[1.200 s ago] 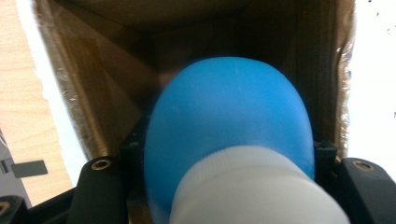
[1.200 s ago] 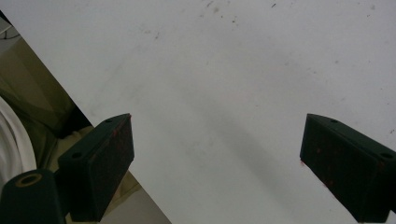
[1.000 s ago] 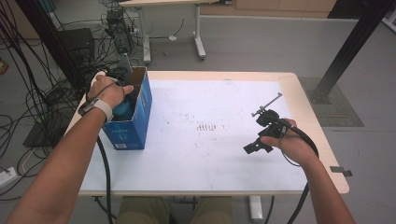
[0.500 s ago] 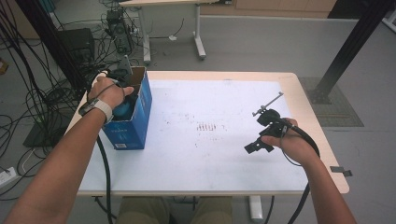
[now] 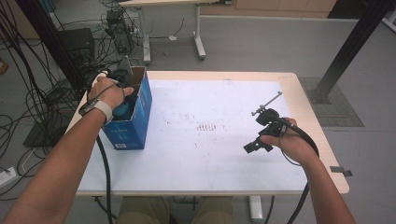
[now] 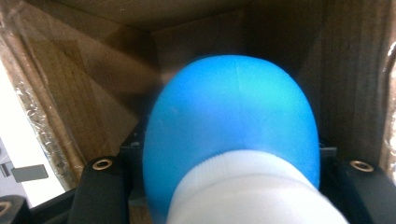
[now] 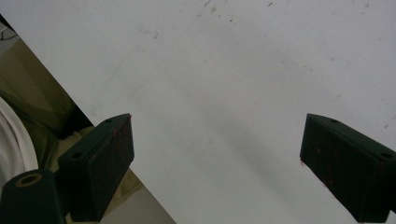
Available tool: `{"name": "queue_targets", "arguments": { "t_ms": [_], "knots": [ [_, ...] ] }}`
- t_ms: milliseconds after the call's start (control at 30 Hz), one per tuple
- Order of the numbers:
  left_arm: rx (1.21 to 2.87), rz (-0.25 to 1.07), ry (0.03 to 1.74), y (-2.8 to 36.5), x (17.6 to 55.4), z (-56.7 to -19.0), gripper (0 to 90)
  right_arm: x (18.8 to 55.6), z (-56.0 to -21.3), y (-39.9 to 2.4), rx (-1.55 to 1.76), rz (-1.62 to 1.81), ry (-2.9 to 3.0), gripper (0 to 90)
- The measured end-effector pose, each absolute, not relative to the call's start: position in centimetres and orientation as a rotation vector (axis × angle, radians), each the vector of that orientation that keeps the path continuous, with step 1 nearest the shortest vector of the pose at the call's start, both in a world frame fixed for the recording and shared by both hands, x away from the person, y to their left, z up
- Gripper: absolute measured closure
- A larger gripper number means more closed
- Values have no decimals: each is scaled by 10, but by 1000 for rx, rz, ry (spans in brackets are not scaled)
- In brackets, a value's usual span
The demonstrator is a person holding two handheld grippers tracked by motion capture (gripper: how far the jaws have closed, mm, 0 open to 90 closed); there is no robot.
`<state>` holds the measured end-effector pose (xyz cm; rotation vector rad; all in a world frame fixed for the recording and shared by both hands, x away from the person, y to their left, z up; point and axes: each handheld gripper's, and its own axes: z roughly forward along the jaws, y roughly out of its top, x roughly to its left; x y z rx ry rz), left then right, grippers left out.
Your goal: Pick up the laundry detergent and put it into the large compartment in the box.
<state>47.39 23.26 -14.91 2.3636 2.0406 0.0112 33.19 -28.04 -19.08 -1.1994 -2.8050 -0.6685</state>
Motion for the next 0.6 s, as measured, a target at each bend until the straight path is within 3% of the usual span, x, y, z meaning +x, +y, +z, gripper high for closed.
{"name": "queue_targets", "arguments": {
  "t_ms": [600],
  "knots": [
    [2363,14,2042,232,473,-149,384,331,-193,-284,-1212,-675,-2798,97]
  ]
}}
